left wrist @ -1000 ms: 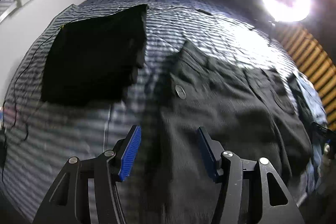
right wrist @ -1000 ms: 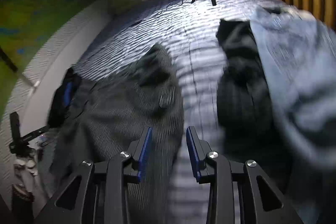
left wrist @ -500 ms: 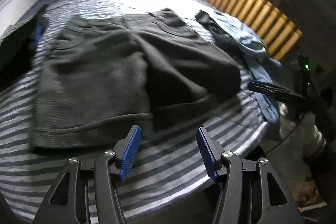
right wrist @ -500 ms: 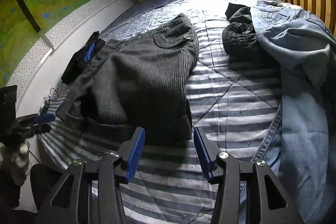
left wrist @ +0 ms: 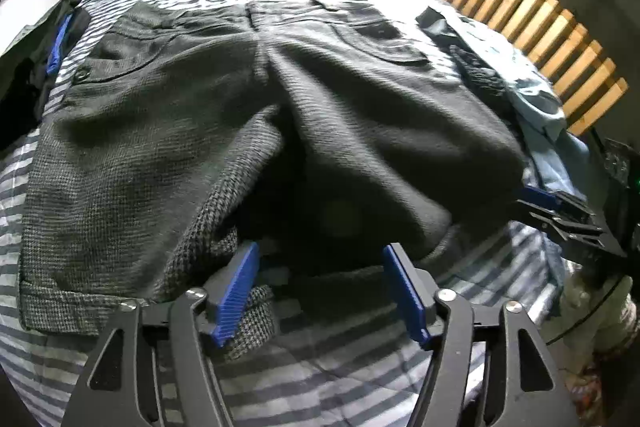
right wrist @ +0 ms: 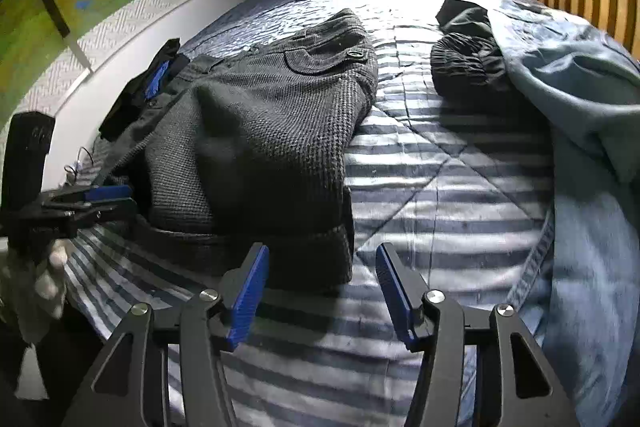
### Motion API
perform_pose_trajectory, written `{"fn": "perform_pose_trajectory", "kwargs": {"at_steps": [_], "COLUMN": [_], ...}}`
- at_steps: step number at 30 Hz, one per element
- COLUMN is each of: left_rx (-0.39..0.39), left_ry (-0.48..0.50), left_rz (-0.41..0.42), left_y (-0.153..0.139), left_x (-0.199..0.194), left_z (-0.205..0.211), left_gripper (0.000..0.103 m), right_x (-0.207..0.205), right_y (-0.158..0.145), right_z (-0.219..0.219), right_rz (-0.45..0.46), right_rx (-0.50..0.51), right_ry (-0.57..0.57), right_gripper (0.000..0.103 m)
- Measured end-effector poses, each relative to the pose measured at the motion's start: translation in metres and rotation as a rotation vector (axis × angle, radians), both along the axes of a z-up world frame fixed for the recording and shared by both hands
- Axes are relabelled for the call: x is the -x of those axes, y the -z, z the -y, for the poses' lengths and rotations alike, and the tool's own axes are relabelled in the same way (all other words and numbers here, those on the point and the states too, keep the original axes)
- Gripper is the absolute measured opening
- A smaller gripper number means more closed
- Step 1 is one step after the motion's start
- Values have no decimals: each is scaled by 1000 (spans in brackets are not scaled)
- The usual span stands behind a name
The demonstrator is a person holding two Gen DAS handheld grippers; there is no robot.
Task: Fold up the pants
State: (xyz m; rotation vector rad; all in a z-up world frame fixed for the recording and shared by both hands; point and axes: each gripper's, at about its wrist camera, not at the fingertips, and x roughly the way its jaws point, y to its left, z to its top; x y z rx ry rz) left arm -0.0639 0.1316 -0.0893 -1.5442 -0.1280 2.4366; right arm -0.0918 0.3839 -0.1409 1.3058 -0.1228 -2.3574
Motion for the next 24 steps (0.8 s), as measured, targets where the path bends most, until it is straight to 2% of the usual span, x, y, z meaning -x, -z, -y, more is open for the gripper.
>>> {"fn": "perform_pose_trajectory", "kwargs": {"at_steps": [5,9,11,12,13,14,15,16,18,19,24], "left_rx": [40,68,106,111,123,134,144,133,42,3,-120], "left_ry": [20,68,106,121,124,126,123,113,92,81,52], "left_rz": [5,-7,-8,3,9,7,7,11,35,36,25], "left_y": [10,17,22,25,25,23,19,14,0,-9,-52], "left_x": [2,3,4,5,5,5,6,7,9,10,9], "left_z": [1,-14,-25,-29,-31,-32,-31,-27,-13,-6,18], "left_gripper": [73,73,60,42,40,37,23,11,11,11,11], "right_x": [6,8,11,11,10,11,11,11,7,6,5], "right_y": [7,14,16,16,16,15,13,7,-8,-21,-70], "right_z": [9,19,24,25,26,26,25,22,16,9,-11], "right_rz": [-1,9,21,22,24,36,52,63,47,45,33], "right_rx": [-36,-57,-64,-67,-69,-63,-43,-14,40,101,276], "right_ry": [-68,-111,-131,-135,-140,-145,-147,-144,-130,-127,-96], "right_gripper": [53,53,52,44,29,21,14,13,12,12,12]}}
